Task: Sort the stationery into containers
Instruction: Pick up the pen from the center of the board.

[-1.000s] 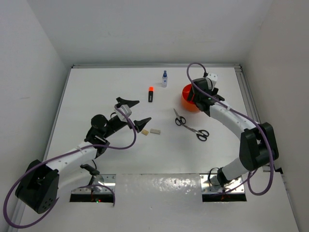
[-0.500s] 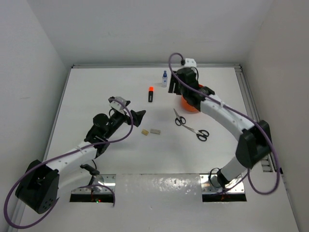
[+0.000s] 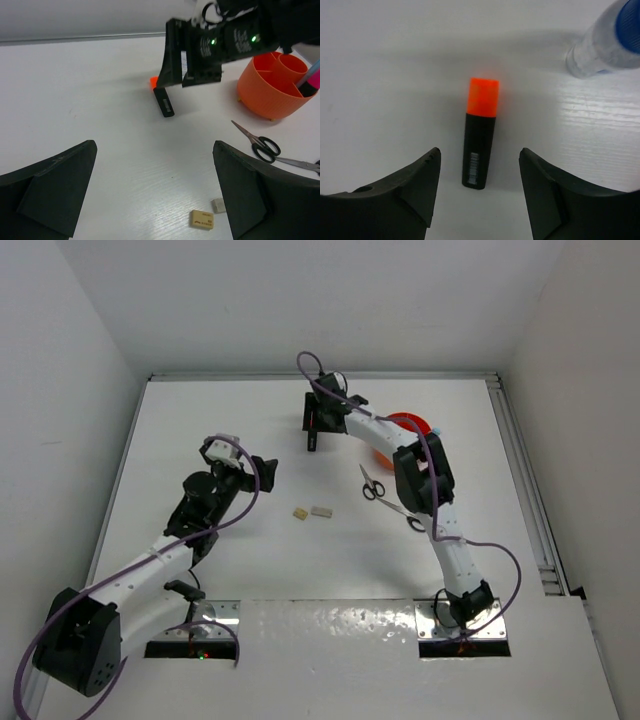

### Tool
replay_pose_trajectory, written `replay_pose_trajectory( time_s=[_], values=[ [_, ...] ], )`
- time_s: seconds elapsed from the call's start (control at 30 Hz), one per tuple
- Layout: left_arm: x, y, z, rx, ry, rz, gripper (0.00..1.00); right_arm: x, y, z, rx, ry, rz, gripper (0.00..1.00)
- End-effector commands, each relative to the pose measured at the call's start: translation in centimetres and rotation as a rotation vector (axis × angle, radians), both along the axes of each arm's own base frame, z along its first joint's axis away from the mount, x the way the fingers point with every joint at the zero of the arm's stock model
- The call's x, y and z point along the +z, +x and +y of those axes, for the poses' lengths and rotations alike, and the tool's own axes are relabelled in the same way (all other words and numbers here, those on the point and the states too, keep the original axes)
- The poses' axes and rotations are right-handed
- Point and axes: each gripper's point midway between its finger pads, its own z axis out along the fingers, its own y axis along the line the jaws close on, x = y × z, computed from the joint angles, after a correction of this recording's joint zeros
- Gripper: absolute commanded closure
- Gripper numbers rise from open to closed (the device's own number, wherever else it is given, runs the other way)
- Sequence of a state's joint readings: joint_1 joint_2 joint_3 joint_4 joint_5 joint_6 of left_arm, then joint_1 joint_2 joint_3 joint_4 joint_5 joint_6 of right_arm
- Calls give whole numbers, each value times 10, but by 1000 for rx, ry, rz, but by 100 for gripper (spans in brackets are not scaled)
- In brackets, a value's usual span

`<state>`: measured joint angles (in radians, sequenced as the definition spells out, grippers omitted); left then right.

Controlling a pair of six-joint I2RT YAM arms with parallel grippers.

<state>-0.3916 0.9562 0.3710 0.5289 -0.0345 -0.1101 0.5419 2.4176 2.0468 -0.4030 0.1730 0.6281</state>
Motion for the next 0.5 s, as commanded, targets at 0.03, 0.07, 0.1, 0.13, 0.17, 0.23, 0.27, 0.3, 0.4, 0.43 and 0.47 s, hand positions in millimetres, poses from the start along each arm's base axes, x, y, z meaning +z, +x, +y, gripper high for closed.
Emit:
replay_pose_trajectory(
  time_s=[0.03,0.07,0.1,0.13,0.17,0.23,0.27,0.3,0.4,0.43,0.47],
  values=[
    [7,1,8,21,-36,-17,1,16,17,24,-37,98,-42,38],
    [5,2,8,21,-34,-13,1,4,14,26,-32,87,-22,38],
    [5,2,9,22,-35,-15,1,7,15,31,-19,84,-33,39],
    [5,3,9,24,-35,-15,1,-2,14,33,-14,73,-22,39],
    [5,3,11,28,-36,-18,1,-7,12,33,-11,57,-22,39],
    [3,4,13,34,-35,-15,1,-14,9,33,-19,32,-20,41],
    [5,4,13,33,-40,-21,1,-18,8,28,-40,1,-23,43],
    [5,5,13,35,-41,-19,1,-20,5,29,-43,-22,-21,44],
    [6,7,16,45,-45,-24,1,-39,-7,14,-74,-173,-6,51],
    [7,8,18,50,-45,-26,1,-43,-11,10,-78,-197,3,51],
    [8,8,19,53,-44,-28,1,-51,-16,7,-88,-217,18,52]
  ],
)
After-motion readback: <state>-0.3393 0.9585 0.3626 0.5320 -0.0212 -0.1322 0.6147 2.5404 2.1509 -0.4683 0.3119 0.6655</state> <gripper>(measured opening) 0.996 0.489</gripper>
